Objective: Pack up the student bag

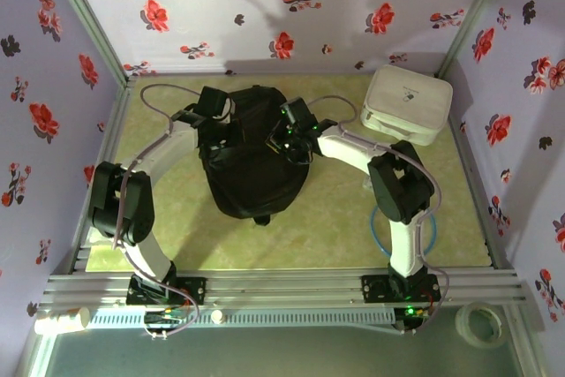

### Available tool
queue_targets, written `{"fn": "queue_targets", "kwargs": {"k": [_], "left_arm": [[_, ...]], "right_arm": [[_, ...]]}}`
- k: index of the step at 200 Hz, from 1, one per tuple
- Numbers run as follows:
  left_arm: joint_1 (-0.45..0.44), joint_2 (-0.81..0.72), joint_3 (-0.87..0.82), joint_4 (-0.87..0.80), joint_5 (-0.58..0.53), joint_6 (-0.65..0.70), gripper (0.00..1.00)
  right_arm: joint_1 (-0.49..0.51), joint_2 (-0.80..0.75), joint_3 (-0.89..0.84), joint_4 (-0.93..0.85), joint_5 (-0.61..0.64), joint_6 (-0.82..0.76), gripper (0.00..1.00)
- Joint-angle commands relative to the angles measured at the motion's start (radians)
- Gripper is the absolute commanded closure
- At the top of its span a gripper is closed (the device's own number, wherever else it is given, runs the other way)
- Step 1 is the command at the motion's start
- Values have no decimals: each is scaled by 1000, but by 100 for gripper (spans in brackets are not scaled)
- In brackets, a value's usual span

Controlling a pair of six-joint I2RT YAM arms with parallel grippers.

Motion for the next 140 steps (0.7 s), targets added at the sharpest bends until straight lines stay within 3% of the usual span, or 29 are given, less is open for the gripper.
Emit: {"fn": "queue_targets", "kwargs": {"k": [1, 36, 94, 112, 140], "left_arm": [[16, -18, 7, -38, -77, -29, 100], [44, -39, -11, -88, -200, -18, 100], [52, -77, -55, -111, -171, -25, 100], [39, -89, -67, -103, -109, -34, 100], [2, -123, -100, -120, -68, -61, 100]], "right_arm": [[-20, 2, -6, -27, 93, -42, 98], [-51, -37, -47, -39, 152, -88, 99], [-94, -32, -24, -70, 104, -196, 98], [-98, -40, -7, -85, 55, -263, 86], [-102, -151, -53, -134, 50, -384, 55]]}}
